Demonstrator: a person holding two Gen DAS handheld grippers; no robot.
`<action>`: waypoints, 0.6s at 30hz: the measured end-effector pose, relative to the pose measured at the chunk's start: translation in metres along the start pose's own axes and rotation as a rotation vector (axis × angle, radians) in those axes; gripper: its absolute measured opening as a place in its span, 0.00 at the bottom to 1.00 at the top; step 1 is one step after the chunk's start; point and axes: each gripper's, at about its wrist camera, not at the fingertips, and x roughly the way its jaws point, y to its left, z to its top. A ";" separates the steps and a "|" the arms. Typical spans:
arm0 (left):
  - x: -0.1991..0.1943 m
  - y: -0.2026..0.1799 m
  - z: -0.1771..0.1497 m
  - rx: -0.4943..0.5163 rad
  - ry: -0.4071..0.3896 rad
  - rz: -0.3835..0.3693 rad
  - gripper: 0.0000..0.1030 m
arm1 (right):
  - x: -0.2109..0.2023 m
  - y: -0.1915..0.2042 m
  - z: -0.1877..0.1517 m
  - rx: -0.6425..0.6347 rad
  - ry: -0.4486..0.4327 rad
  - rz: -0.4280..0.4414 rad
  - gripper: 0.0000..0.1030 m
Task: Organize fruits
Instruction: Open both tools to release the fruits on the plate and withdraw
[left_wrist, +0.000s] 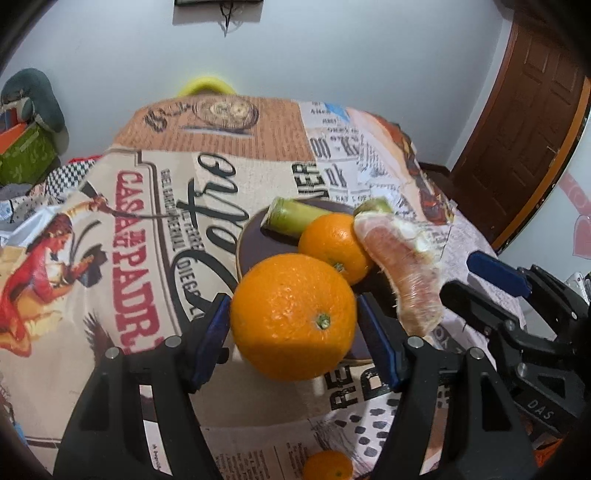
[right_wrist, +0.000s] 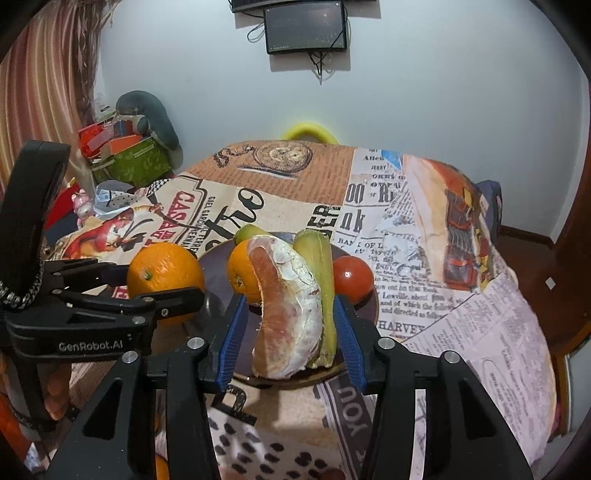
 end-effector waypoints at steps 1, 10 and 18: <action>-0.005 -0.002 0.001 0.006 -0.014 0.000 0.68 | -0.003 0.001 0.000 -0.002 -0.002 -0.001 0.45; -0.053 -0.014 -0.001 0.049 -0.087 0.029 0.68 | -0.025 0.008 -0.005 -0.013 -0.003 -0.001 0.45; -0.095 -0.016 -0.020 0.057 -0.111 0.059 0.68 | -0.048 0.020 -0.018 -0.025 0.008 0.007 0.49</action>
